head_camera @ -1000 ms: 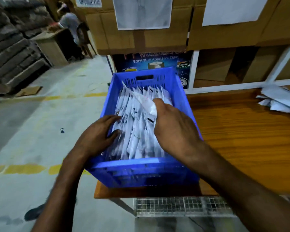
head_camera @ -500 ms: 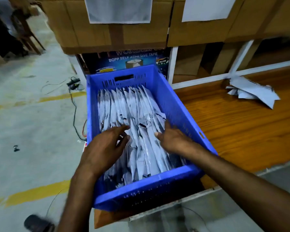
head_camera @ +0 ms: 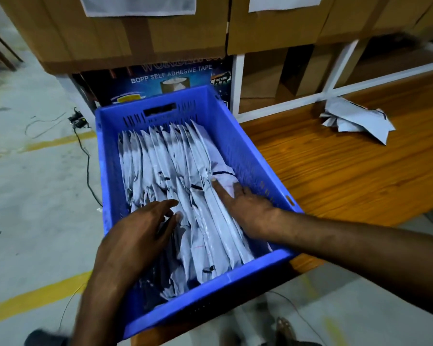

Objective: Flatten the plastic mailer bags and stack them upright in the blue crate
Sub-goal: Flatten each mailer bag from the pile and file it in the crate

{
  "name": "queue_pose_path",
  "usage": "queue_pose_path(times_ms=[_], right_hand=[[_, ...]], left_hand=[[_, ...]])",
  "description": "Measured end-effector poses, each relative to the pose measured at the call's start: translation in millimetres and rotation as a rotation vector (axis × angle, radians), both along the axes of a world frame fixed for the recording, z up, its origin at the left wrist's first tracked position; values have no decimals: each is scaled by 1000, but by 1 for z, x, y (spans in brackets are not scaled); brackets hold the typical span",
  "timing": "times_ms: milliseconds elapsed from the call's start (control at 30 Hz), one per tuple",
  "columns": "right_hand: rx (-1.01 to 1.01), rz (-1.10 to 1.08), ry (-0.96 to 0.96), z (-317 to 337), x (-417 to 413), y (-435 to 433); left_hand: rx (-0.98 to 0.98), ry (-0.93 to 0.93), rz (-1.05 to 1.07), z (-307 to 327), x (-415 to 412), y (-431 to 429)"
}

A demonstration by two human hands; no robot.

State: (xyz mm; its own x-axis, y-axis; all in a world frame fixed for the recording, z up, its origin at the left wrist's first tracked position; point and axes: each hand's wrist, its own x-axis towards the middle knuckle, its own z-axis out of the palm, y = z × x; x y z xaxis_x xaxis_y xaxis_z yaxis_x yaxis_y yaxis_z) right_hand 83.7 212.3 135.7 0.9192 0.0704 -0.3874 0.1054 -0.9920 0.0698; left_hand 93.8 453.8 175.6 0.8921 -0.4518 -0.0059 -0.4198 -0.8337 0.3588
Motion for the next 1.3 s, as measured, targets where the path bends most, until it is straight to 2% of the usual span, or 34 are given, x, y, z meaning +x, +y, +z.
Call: queue_pose_path(times_ms=[367,500,633,733,833,967,1067,1300], right_hand=[[242,101,134,-14,14,-7],[313,160,129,-12,13,-3],[333,165,151,-12,14,-2],[274,154,106,-5,15,-3],[219,196,-58,17,12,-9],[176,280,-481,49,8,-33],[152,310,-633,57,6,-55],[481,308,-874,40,-15,-95]], left_hand=[[-9,45,5,2,3,-1],[-8,29,14,2,1,-1],[-5,22,24,-1,3,-1],[-9,15,25,-1,3,0],[-15,-17,32,-3,1,1],[-23,-50,46,-3,3,1],[-20,-108,62,0,0,0],[-60,-191,103,11,-27,-23]])
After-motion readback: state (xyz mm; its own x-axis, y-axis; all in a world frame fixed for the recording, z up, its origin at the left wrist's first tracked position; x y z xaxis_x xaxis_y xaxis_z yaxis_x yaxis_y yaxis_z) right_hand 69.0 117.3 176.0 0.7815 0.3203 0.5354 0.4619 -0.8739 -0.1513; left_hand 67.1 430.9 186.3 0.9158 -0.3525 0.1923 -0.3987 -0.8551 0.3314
